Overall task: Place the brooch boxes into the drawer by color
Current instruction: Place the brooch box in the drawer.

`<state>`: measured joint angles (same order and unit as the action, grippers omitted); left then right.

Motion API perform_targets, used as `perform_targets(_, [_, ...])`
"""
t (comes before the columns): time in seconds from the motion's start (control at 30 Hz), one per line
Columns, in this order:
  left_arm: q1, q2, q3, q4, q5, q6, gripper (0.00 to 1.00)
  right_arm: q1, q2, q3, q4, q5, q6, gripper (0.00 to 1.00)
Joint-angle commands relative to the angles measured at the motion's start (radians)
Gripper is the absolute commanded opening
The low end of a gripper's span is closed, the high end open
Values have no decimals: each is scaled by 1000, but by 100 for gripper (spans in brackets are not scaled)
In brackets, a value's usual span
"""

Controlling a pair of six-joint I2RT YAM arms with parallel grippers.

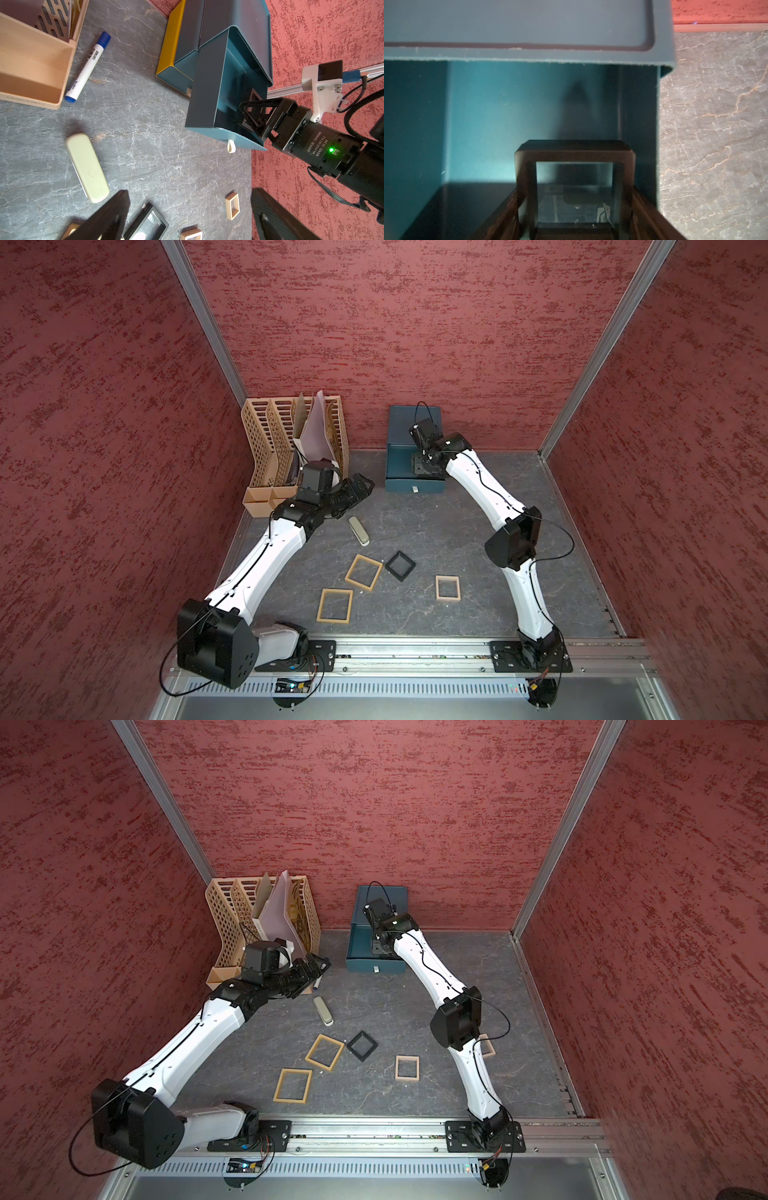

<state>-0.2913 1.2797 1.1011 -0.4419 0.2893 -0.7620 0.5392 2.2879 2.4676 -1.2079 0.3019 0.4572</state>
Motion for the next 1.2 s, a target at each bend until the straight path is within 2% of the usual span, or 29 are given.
perform_targets(0.0, [-3,-6,12,14,8,13,96,-5,-17,34,-21,21,10,50])
perform_targets(0.4, [-3,-10,19,13,8,10,96,-6,-13,34,-26,3,15,60])
perform_targets(0.7, [-2,-17,24,2,7,14,96,-6,-34,44,-7,-15,11,81])
perform_targets(0.93, [-2,-22,36,-9,5,18,96,-5,-50,99,-25,-24,1,87])
perform_targets(1.17, [2,-29,46,-23,-1,22,96,19,-143,103,30,-22,-42,83])
